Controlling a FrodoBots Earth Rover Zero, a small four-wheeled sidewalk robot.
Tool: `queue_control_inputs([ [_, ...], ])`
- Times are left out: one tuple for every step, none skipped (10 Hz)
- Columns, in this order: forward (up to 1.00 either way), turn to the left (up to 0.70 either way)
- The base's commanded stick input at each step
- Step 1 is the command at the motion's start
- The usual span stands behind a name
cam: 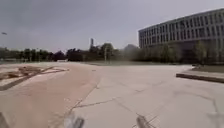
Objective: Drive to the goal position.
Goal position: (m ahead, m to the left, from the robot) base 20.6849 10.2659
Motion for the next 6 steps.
queue_control_inputs([
  [0.7, 0.0],
  [0.7, 0.0],
  [0.7, 0.0],
  [0.7, 0.0],
  [0.7, 0.0],
  [0.7, 0.0],
])
